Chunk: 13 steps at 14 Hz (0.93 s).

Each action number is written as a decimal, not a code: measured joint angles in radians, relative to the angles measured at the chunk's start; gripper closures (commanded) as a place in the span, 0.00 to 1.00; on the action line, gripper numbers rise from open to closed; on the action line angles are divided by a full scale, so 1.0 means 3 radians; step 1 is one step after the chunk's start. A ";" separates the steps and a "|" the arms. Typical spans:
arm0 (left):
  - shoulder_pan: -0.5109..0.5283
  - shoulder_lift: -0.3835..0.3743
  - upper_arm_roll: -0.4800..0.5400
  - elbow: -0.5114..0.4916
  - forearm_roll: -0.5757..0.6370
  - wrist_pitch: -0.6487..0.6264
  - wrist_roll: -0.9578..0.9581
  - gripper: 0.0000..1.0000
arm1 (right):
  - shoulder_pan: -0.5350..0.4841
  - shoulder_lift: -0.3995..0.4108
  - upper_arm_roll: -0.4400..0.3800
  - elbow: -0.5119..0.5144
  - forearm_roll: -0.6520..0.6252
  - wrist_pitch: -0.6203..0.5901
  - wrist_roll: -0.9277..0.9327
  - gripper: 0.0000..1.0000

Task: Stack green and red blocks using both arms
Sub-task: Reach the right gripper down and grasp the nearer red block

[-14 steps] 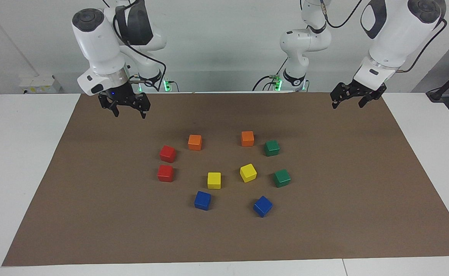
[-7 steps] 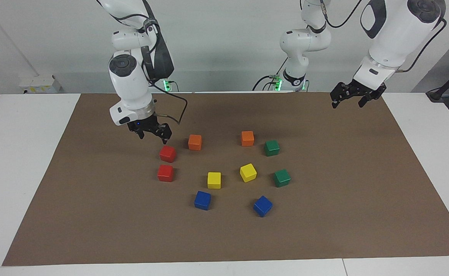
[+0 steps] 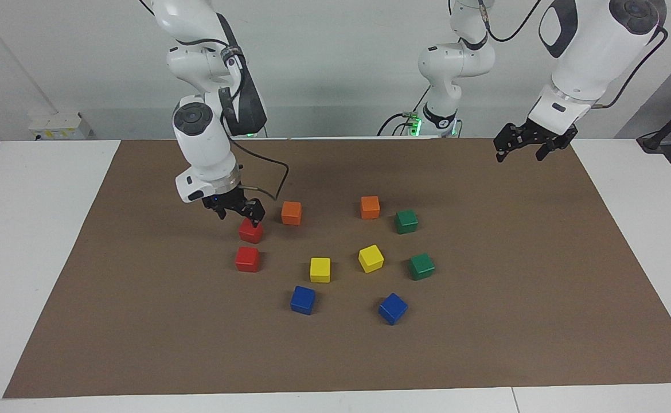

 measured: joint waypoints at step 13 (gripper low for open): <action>0.0000 0.0000 0.0000 0.0000 0.0000 0.0000 0.0000 0.00 | 0.0068 0.0072 -0.0001 -0.0390 0.0012 0.0464 0.0006 0.00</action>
